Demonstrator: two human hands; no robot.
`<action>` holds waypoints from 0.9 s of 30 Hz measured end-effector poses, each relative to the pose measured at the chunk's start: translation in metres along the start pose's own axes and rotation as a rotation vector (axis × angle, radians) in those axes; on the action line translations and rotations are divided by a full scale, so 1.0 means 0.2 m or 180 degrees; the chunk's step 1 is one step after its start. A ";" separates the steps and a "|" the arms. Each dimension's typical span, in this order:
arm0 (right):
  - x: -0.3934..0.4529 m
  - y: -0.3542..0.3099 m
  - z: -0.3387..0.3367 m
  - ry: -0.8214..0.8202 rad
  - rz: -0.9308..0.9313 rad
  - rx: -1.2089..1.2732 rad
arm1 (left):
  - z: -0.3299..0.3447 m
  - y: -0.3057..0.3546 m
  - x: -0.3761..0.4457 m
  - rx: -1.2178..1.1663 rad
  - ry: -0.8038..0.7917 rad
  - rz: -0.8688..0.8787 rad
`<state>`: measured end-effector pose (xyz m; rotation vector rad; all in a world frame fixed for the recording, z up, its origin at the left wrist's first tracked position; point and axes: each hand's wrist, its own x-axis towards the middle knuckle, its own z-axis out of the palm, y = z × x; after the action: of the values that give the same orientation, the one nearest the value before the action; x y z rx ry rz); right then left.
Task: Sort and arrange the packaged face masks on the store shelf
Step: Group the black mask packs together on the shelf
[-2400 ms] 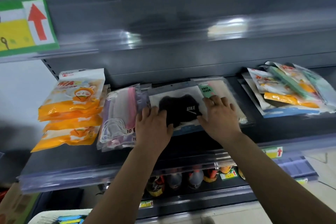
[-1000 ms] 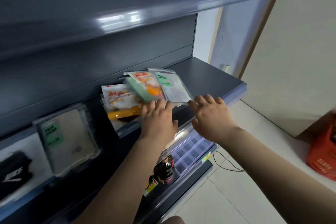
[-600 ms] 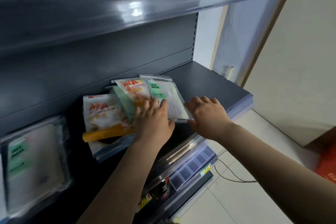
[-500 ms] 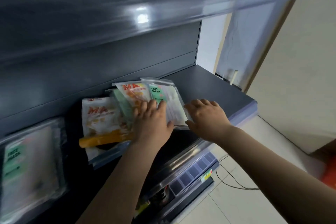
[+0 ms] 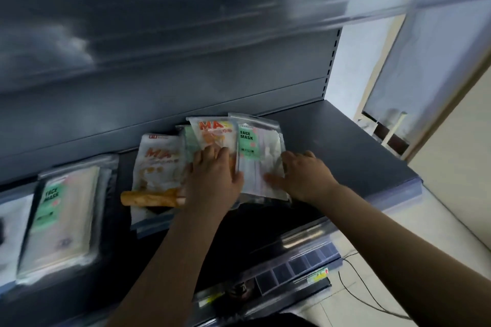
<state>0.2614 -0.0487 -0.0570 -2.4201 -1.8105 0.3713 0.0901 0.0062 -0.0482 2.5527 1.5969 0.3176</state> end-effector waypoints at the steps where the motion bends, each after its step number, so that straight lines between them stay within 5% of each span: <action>1: 0.01 0.01 0.00 0.0001 0.0022 0.0055 | 0.01 0.01 -0.01 -0.0026 0.0011 -0.0106; 15: 0.19 0.16 0.03 0.0278 -0.0077 0.2948 | 0.03 0.14 0.07 -0.0167 -0.0104 -0.1382; 21: 0.23 0.18 0.04 0.0003 -0.0033 0.0836 | 0.04 0.18 0.07 -0.0161 0.0036 -0.1634; 27: 0.20 0.20 0.00 -0.0064 -0.0332 0.1343 | 0.07 0.25 0.02 -0.1409 0.0782 -0.1433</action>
<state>0.3088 -0.0229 -0.0721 -2.0343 -1.6540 0.6900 0.1388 -0.0129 -0.0506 1.8281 1.8675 0.8459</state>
